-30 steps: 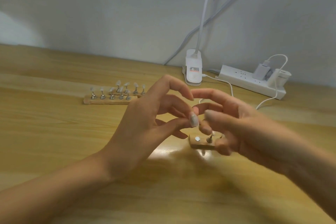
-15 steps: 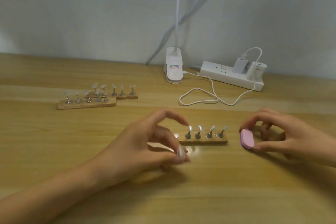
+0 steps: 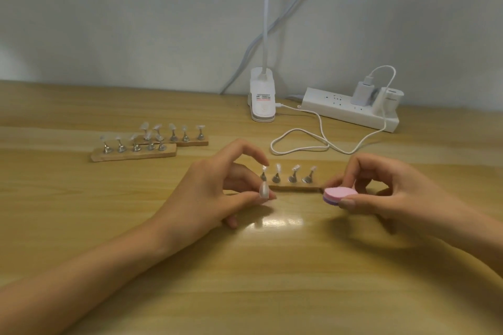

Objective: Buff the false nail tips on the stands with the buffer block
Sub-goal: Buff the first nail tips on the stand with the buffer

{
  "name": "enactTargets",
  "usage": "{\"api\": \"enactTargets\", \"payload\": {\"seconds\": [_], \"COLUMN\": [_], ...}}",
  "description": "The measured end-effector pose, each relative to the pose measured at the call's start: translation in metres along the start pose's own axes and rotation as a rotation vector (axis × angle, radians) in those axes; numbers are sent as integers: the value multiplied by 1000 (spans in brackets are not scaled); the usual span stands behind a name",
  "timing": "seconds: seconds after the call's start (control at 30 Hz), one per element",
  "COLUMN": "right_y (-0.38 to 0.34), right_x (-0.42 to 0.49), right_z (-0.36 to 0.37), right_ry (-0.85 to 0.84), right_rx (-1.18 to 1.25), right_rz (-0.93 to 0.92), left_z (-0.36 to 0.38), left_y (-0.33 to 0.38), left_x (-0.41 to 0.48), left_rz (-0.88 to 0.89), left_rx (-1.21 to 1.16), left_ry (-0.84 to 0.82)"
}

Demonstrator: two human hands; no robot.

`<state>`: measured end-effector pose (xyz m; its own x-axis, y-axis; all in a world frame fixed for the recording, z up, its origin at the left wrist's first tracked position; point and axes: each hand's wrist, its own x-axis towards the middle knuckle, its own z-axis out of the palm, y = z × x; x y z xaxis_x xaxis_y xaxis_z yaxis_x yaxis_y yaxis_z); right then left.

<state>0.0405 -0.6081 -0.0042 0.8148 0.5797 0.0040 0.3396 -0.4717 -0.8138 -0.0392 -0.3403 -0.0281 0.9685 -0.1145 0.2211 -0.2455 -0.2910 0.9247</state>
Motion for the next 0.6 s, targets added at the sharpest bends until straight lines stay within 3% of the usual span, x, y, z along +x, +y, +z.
{"api": "enactTargets", "payload": {"seconds": [0.13,0.37,0.6], "right_y": [-8,-33,-27], "right_x": [16,23,14], "right_z": [10,42,61], "right_ry": [41,-119,-51], "right_rx": [156,330,521], "right_rz": [7,-113,-214], "left_z": [-8,-16,-10], "left_y": [-5,-7,-5], "left_x": [-2,-6,-9], "left_rz": [-3,17,10], "left_rx": [-106,-148,-218], "left_ry": [51,68,47]}}
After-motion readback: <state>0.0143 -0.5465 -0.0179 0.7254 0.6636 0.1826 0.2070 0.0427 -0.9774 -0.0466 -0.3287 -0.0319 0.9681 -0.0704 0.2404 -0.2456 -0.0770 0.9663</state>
